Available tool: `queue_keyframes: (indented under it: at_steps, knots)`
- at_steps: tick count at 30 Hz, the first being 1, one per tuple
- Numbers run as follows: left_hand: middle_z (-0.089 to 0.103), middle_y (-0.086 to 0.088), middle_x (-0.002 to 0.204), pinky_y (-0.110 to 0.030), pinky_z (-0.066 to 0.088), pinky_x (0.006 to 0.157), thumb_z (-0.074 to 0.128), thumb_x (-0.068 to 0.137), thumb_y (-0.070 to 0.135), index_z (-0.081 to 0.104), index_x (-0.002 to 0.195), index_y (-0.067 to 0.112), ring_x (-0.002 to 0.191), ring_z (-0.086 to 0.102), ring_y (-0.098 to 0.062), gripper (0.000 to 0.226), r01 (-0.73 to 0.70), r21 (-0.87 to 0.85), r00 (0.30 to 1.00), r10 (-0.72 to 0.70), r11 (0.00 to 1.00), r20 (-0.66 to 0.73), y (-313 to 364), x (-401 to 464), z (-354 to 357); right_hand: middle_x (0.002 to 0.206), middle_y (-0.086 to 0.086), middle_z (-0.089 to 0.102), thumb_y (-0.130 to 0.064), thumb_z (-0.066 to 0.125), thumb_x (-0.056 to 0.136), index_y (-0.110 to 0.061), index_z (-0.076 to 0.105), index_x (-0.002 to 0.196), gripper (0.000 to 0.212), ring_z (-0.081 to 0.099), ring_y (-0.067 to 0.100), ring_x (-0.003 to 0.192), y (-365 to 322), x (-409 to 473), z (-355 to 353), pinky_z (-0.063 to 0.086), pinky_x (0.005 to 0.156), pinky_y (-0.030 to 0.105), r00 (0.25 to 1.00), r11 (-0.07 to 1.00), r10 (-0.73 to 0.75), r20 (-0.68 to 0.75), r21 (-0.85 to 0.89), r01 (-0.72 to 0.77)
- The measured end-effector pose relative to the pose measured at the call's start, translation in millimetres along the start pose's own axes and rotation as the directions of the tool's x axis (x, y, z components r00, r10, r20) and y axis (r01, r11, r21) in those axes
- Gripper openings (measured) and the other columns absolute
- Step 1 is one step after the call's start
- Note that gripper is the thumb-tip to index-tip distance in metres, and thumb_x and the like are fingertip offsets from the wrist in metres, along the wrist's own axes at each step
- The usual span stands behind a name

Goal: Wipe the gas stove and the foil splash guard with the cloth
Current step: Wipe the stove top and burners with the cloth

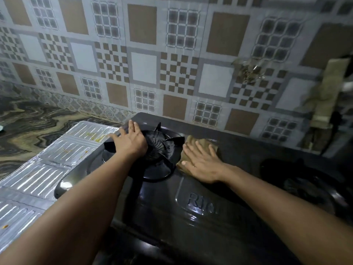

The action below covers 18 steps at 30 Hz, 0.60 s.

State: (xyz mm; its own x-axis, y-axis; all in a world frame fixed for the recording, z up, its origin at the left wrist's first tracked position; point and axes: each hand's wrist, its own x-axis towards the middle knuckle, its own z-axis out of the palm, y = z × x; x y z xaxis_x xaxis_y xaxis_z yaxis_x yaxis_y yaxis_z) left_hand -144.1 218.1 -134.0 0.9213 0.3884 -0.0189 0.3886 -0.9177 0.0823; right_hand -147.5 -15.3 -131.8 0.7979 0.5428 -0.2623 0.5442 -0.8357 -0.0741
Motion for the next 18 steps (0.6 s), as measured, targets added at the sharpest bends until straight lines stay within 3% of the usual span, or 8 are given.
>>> queue_keyframes:
  at_steps: [3,6,8,10,12,18]
  knots:
    - [-0.005,-0.008,0.163,-0.068,0.008,0.112,0.03,0.095,0.02,0.001,0.154,0.007,0.148,0.001,-0.039,0.066,-0.029,-0.037,0.999,0.028,0.999,-0.028,3,-3,-2,0.159,-0.005,-0.023,-0.053,0.013,0.099,-0.02,-0.015,0.152,0.069,-0.026,0.018,0.145,-34,-48,19,-0.014,0.117,0.051,1.0,1.0,-0.018,-0.019,0.012,0.018]
    - [0.001,-0.012,0.163,-0.067,0.004,0.113,0.029,0.097,0.029,0.005,0.154,0.008,0.149,0.0,-0.038,0.065,-0.167,0.101,0.973,0.181,0.981,-0.145,6,-4,-9,0.159,-0.006,-0.021,-0.053,0.013,0.099,-0.022,-0.013,0.152,0.067,-0.024,0.016,0.145,-43,-61,25,-0.013,0.118,0.049,0.998,1.0,0.019,-0.06,0.024,-0.018]
    - [0.013,-0.013,0.161,-0.066,0.005,0.114,0.029,0.098,0.03,0.02,0.151,0.005,0.149,0.004,-0.035,0.059,-0.258,0.133,0.947,0.278,0.957,-0.159,14,-7,-15,0.16,-0.007,-0.019,-0.053,0.013,0.099,-0.023,-0.011,0.153,0.066,-0.022,0.016,0.146,-38,-50,20,-0.014,0.118,0.049,0.997,0.998,0.053,-0.057,0.046,-0.05]
    - [0.032,-0.012,0.153,-0.065,0.012,0.112,0.032,0.097,0.03,0.042,0.139,0.007,0.147,0.014,-0.033,0.049,-0.341,0.066,0.93,0.346,0.938,-0.121,28,-12,-18,0.161,-0.005,-0.015,-0.053,0.013,0.099,-0.022,-0.007,0.153,0.065,-0.018,0.017,0.148,-26,-32,15,-0.012,0.118,0.05,0.994,0.995,0.088,-0.072,0.051,-0.085]
    - [0.045,-0.01,0.141,-0.064,0.019,0.11,0.035,0.096,0.03,0.054,0.126,0.008,0.142,0.026,-0.03,0.042,-0.434,0.022,0.896,0.434,0.901,-0.1,46,-16,-14,0.162,-0.004,-0.013,-0.053,0.014,0.099,-0.021,-0.004,0.154,0.066,-0.015,0.019,0.148,-13,-14,12,-0.01,0.118,0.051,0.988,0.992,0.124,-0.091,0.037,-0.121]
    - [0.047,-0.011,0.141,-0.058,0.021,0.113,0.032,0.097,0.028,0.054,0.127,0.005,0.141,0.029,-0.027,0.043,-0.49,-0.069,0.871,0.485,0.869,-0.078,80,-22,-1,0.162,-0.004,-0.012,-0.056,0.007,0.098,-0.022,-0.005,0.154,0.067,-0.011,0.024,0.149,27,35,-11,-0.005,0.117,0.056,0.979,0.981,0.195,-0.066,0.033,-0.193]
